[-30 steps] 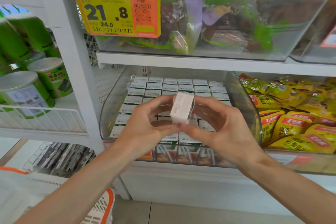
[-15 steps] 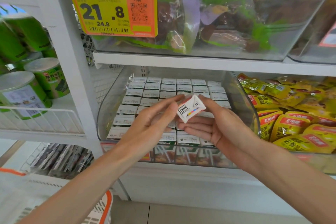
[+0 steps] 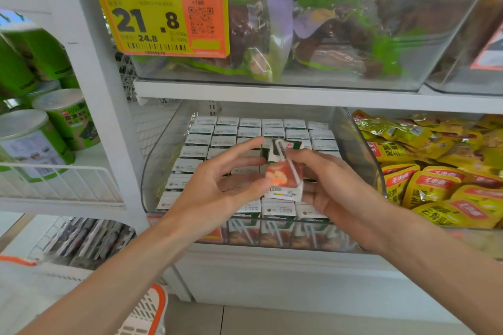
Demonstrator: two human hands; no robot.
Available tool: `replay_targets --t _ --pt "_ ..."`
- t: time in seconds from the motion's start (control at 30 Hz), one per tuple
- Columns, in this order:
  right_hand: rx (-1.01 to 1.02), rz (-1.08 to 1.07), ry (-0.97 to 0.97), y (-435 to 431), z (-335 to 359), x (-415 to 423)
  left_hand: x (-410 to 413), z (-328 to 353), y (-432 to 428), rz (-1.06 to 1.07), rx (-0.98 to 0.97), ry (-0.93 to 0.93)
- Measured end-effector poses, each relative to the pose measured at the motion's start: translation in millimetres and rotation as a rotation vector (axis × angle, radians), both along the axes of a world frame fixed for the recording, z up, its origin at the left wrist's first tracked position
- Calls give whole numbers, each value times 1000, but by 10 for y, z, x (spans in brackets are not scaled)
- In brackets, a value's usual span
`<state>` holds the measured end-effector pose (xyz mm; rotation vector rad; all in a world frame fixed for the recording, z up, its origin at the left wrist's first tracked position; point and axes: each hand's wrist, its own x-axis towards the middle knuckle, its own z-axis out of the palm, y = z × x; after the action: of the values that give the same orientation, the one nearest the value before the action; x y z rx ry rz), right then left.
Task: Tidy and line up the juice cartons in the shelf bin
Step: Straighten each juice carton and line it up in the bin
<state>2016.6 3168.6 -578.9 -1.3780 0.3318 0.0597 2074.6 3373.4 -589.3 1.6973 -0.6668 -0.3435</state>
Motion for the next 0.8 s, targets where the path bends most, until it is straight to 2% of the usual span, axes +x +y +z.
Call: replay_targets --t 0.23,0.4,0.53,0.6,0.8 --pt "-165 116 -245 -25 40 -65 18 -59 -53 71 38 -25" --pt "-512 77 -443 11 41 -51 82 -87 -31 162 34 -93" --pt "-671 72 -488 28 44 -29 83 -100 -3 170 -6 -87" --pt "-690 14 -508 9 51 6 77 -100 2 169 7 -143" --pt "-774 -90 -564 74 10 183 92 -114 -11 245 209 -344"
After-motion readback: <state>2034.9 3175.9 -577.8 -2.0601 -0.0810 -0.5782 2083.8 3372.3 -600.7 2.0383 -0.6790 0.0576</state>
